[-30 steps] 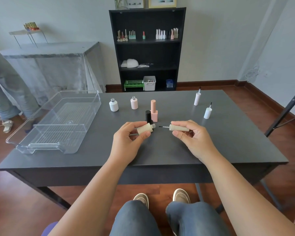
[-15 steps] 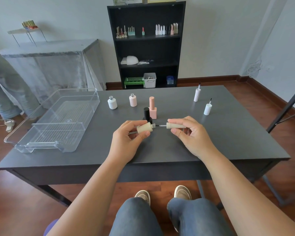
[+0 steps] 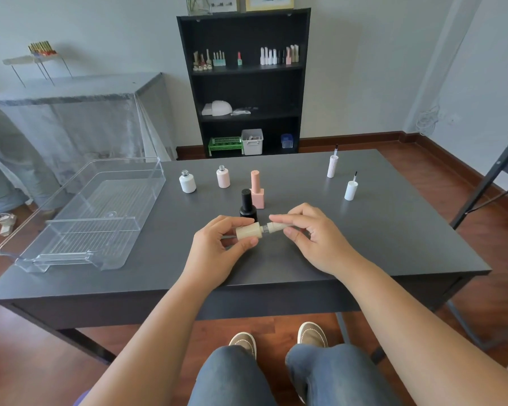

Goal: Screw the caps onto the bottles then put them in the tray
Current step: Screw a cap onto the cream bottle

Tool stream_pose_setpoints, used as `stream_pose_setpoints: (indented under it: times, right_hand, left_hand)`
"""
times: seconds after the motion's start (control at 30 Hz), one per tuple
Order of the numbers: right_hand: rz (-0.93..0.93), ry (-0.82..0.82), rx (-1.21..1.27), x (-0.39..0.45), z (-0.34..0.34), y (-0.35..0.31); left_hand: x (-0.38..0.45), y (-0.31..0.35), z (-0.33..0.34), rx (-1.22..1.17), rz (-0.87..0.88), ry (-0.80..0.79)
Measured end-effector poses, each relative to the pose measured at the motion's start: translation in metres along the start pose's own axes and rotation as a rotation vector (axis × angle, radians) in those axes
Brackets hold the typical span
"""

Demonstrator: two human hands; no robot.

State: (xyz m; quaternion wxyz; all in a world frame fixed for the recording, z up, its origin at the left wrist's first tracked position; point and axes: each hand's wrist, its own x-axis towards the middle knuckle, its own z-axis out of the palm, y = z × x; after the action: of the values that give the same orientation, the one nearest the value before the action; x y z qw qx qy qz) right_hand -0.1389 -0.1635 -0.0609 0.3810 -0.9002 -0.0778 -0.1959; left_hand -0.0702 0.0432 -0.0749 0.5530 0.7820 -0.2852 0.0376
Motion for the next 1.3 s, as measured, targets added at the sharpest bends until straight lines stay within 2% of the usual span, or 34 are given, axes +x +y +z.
stream_pose_setpoints:
  times: [0.23,0.37,0.53,0.7,1.0,1.2,1.3]
  right_hand:
    - [-0.198,0.072,-0.119,0.001,-0.003,-0.005]
    - [-0.201,0.067,-0.112,0.004,-0.007,-0.010]
    - [-0.183,0.102,-0.064,0.004,-0.012,-0.018]
    - [-0.188,0.164,-0.011,0.001,-0.018,-0.020]
    - [-0.082,0.098,0.039,-0.004,-0.027,-0.021]
    - [-0.065,0.052,0.046,-0.002,-0.029,-0.022]
    - [-0.065,0.044,0.065,-0.002,-0.032,-0.024]
  left_hand:
    - [-0.001,0.002,-0.002,-0.036,-0.105,-0.007]
    - [0.002,0.005,-0.003,-0.041,-0.176,-0.028]
    - [0.006,0.018,-0.005,-0.391,-0.322,-0.119]
    - [0.011,0.026,-0.002,-0.519,-0.397,-0.178]
    - [0.013,0.034,-0.003,-0.430,-0.339,-0.252]
    - [0.013,0.028,-0.003,-0.289,-0.264,-0.230]
    - [0.012,0.030,-0.004,-0.345,-0.269,-0.250]
